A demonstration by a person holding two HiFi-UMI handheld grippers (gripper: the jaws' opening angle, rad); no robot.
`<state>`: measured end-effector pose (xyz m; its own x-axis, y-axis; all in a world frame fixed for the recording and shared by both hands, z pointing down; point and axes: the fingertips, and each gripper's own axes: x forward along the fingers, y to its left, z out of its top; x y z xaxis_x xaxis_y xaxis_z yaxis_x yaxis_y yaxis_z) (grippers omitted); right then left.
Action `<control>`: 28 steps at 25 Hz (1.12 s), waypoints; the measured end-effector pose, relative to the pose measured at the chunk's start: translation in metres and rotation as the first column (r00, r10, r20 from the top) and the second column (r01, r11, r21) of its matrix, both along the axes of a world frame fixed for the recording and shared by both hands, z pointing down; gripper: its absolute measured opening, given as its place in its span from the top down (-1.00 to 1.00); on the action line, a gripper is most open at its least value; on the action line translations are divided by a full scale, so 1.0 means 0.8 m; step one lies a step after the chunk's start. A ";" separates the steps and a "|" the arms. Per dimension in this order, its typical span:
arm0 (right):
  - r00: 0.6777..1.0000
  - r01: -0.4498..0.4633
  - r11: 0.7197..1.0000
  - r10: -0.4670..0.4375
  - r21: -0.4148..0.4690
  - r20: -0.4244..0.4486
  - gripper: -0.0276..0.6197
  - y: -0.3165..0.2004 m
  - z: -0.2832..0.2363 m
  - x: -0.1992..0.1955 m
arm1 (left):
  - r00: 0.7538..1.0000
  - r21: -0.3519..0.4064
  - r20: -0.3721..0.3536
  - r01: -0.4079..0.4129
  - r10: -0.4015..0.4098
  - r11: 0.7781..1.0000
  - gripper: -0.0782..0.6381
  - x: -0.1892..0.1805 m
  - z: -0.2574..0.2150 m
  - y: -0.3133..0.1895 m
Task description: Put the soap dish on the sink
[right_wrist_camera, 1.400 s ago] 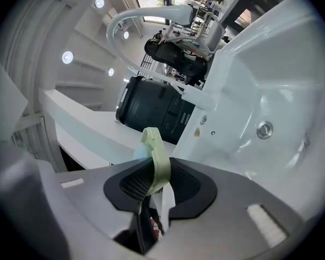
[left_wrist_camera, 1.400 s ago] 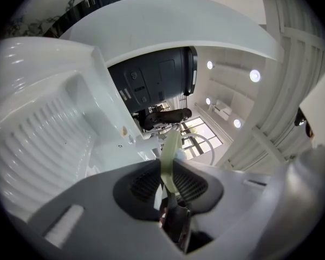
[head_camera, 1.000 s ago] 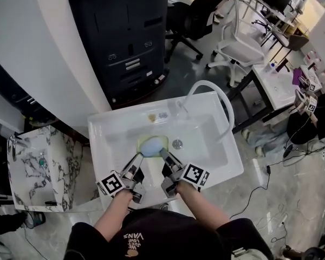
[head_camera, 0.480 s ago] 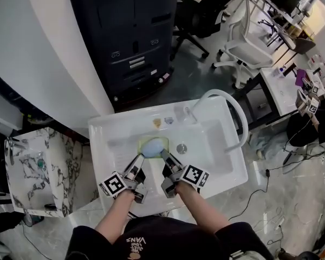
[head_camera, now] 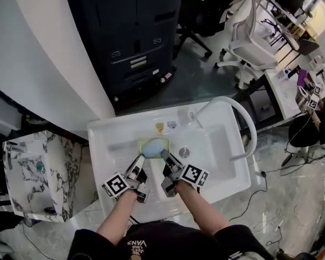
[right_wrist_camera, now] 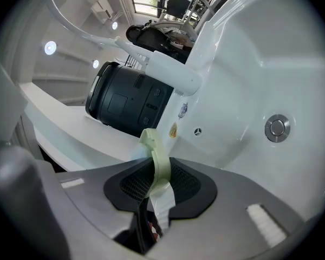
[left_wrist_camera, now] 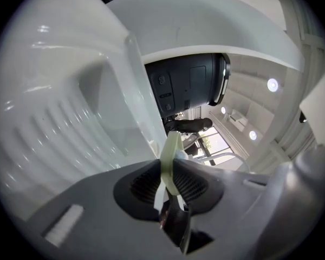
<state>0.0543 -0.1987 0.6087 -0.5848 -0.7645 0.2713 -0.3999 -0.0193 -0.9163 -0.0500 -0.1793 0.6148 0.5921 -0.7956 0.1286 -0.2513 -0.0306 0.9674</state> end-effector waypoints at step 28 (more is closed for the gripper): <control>1.000 -0.031 0.996 0.030 -0.084 -0.007 0.66 -0.048 0.052 -0.010 | 0.990 -0.143 -0.074 0.108 -0.119 0.984 0.45 -0.014 0.055 -0.036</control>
